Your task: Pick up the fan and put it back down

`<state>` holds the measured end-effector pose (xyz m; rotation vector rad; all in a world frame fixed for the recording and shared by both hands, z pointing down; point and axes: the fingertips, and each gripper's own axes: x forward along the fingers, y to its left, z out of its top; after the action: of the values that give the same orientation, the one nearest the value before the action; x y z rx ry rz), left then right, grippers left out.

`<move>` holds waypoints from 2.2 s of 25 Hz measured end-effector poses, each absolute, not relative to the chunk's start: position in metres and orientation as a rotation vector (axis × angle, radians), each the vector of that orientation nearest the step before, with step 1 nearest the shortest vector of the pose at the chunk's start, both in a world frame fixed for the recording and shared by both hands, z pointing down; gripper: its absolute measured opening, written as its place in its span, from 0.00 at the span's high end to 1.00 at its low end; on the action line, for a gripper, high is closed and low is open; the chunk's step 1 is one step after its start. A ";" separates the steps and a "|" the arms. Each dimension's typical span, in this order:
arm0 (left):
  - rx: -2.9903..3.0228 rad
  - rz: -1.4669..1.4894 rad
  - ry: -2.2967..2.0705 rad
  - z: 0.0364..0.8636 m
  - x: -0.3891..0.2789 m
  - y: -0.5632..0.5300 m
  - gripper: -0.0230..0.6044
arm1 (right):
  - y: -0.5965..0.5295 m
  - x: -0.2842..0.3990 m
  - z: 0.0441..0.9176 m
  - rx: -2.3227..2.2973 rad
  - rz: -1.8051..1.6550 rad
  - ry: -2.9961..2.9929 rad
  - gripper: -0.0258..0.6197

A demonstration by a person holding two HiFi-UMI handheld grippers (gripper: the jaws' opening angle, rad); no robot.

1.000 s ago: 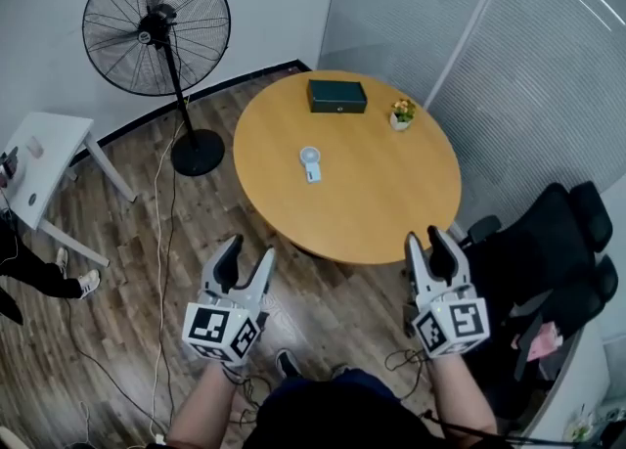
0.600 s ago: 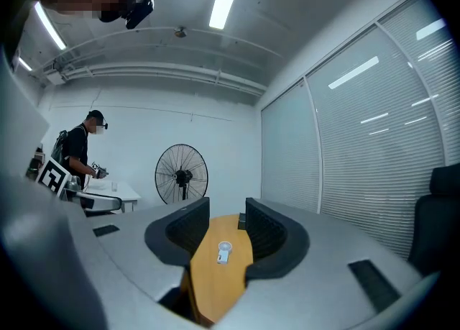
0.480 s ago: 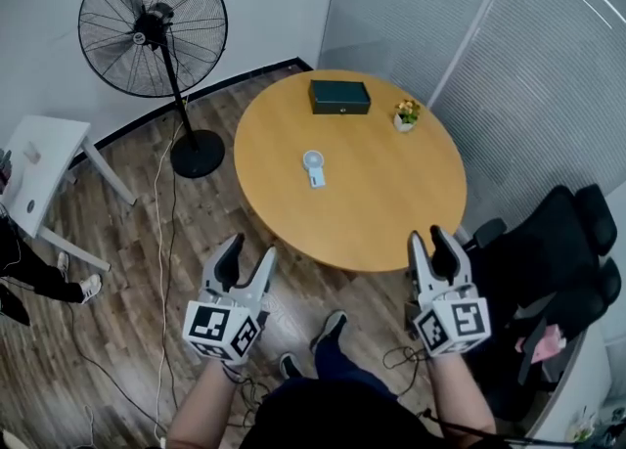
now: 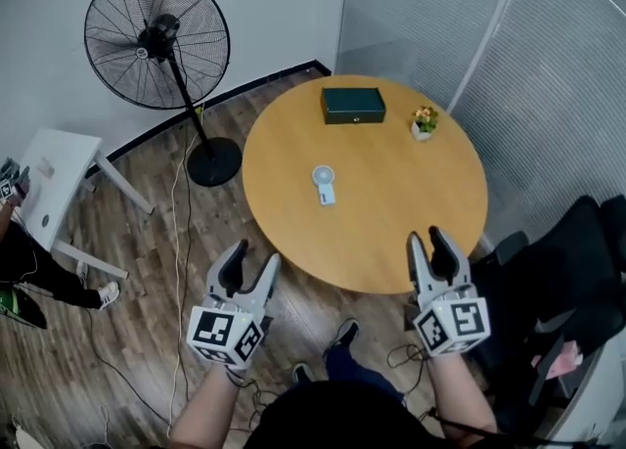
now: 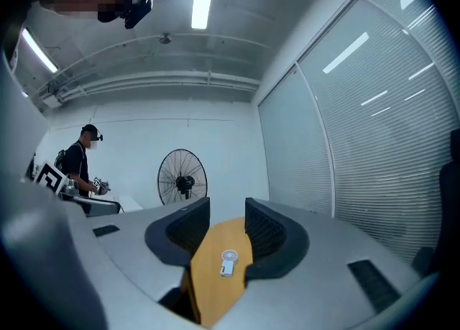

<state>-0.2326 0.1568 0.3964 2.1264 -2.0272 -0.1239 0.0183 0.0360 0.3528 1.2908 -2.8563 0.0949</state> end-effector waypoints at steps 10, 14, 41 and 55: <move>2.089 -0.045 -2.025 0.412 -0.207 0.045 0.60 | -0.078 0.039 0.375 1.267 0.193 -2.866 0.72; 2.064 -0.010 -2.038 0.414 -0.198 0.013 0.60 | -0.114 0.042 0.378 1.236 0.233 -2.888 0.72; 2.030 0.208 -1.823 0.514 -0.192 -0.133 0.60 | -0.211 0.075 0.395 1.490 0.297 -2.744 0.73; 1.874 0.400 -1.592 0.646 -0.216 -0.191 0.58 | -0.219 0.045 0.430 1.621 0.342 -2.567 0.73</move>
<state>-0.2163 -0.1907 0.6463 1.8741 -1.5922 0.3999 0.0449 -0.2186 0.4300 1.6213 -2.5673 0.3423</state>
